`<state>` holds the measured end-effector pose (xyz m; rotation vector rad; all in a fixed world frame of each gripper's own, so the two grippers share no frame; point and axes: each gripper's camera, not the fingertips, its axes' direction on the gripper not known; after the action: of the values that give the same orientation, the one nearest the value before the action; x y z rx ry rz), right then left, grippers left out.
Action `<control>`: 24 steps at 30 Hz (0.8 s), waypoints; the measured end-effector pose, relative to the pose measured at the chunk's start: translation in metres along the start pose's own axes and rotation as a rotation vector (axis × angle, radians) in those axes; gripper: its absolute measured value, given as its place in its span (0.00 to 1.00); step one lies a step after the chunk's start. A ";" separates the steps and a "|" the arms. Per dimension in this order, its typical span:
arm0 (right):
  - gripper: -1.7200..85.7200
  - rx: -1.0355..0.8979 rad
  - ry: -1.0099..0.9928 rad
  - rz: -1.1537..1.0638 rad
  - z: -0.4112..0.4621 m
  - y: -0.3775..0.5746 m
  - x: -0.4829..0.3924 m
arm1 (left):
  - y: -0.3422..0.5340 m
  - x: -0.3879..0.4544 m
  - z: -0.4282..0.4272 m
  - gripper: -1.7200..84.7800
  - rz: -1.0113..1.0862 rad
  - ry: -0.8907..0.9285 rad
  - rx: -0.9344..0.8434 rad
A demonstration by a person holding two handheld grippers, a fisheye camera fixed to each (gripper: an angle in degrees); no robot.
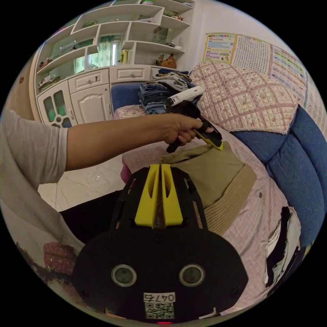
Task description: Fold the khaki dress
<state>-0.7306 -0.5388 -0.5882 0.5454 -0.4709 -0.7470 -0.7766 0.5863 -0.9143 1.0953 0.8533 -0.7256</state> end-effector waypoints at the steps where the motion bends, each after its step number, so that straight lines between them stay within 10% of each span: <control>1: 0.01 0.006 0.019 -0.007 -0.007 -0.014 -0.004 | -0.003 0.009 -0.010 0.02 0.032 0.036 0.042; 24: 0.07 -0.124 0.259 -0.328 0.030 -0.101 -0.163 | 0.017 0.017 -0.052 0.11 -0.104 -0.101 0.116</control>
<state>-0.9035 -0.4889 -0.6600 0.6009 -0.0926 -0.9953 -0.7651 0.6393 -0.9325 1.1133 0.7943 -0.9187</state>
